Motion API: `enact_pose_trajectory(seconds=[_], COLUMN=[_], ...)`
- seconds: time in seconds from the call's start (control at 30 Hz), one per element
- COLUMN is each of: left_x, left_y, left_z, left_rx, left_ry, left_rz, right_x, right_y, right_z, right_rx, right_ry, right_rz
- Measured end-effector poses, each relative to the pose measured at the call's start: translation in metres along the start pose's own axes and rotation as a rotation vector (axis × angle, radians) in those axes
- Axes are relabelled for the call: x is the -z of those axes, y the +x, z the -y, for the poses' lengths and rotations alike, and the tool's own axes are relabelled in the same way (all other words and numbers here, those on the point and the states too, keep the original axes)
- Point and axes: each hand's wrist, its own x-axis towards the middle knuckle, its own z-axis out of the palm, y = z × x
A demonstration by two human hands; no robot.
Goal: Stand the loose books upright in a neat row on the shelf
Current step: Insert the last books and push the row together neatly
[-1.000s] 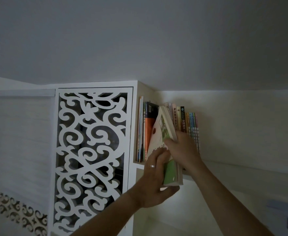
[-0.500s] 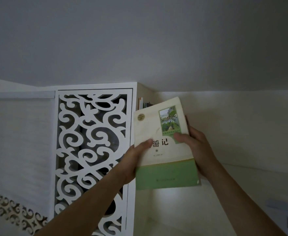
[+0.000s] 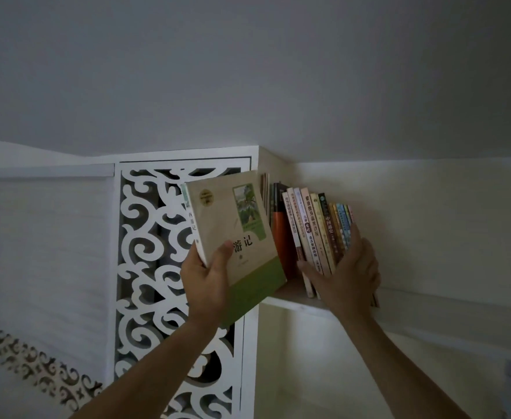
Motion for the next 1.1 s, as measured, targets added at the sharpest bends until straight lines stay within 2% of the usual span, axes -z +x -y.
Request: enact_pose_trajectory(seconds=[0.23, 0.33, 0.47, 0.6, 0.9, 1.1], left_x=[0.016, 0.011, -0.007, -0.032, -0.066, -0.092], left_y=[-0.007, -0.008, -0.009, -0.012, -0.047, -0.029], left_z=[-0.003, -0.002, 0.006, 0.013, 0.038, 0.053], left_rx=[-0.037, -0.043, -0.044, -0.117, -0.37, -0.307], left_ry=[0.077, 0.105, 0.186, 0.265, 0.424, 0.467], left_rz=[0.097, 0.114, 0.057, -0.008, 0.125, -0.005], right_x=[-0.03, -0.031, -0.033, -0.034, -0.04, -0.04], right_y=[0.003, 0.008, 0.011, 0.013, 0.018, 0.018], right_z=[0.012, 0.007, 0.004, 0.003, 0.003, 0.003], right_rx=[-0.057, -0.05, -0.094, -0.101, -0.152, -0.16], right_ry=[-0.221, -0.189, -0.11, -0.07, -0.044, -0.057], right_rz=[-0.097, -0.179, -0.245, -0.291, -0.393, -0.433])
